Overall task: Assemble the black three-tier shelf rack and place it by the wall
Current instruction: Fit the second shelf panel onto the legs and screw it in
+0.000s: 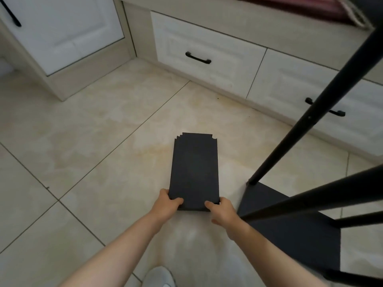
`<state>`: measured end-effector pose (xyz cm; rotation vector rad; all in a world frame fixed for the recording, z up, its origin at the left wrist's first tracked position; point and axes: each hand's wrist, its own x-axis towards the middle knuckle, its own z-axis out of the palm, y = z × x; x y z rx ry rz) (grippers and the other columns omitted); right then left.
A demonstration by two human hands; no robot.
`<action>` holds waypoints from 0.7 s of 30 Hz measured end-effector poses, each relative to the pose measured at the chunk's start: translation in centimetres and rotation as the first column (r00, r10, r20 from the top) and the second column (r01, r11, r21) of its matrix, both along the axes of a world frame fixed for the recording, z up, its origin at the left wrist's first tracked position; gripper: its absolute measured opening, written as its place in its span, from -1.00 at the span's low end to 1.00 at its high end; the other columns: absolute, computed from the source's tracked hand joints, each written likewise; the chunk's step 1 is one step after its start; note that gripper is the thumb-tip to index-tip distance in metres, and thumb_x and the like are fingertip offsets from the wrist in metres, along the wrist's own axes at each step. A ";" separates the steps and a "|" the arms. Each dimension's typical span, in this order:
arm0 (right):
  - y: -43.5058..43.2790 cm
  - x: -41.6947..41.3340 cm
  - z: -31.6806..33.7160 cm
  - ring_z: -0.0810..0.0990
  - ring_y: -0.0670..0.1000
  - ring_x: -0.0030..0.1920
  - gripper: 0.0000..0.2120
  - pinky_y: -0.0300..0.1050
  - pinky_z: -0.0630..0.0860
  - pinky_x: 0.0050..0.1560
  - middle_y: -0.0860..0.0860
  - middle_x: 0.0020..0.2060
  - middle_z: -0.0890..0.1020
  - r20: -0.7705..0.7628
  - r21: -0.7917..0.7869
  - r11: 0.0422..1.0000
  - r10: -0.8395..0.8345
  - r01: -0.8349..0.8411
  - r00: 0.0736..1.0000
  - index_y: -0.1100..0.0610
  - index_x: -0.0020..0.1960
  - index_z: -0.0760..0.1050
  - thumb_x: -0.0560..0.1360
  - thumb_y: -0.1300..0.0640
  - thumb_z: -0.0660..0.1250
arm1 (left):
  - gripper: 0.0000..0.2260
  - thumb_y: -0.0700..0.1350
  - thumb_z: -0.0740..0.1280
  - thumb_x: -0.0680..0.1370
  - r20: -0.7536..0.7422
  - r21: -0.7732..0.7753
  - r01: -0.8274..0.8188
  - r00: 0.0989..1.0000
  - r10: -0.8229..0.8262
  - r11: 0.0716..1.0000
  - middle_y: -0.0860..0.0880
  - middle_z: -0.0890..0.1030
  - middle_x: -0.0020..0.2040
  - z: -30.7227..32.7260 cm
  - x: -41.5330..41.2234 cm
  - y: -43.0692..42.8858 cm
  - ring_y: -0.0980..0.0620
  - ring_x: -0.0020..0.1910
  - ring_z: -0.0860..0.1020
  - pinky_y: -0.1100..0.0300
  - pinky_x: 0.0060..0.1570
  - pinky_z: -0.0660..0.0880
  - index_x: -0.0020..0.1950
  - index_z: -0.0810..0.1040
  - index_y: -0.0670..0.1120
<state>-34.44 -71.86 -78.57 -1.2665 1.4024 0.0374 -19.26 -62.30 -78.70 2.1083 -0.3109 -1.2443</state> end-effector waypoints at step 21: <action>1.5 -1.5 20.7 0.71 0.29 -0.05 -0.72 0.19 0.66 -0.24 0.27 0.16 0.53 0.549 0.358 0.908 -0.393 0.218 0.738 0.16 0.15 0.27 0.57 0.29 0.35 | -0.90 -0.31 0.30 0.59 -0.601 -0.096 -0.350 0.766 0.226 0.932 -0.27 0.64 -0.06 17.6 3.6 4.2 -0.19 -0.09 0.60 0.00 -0.34 0.67 0.06 0.57 -0.30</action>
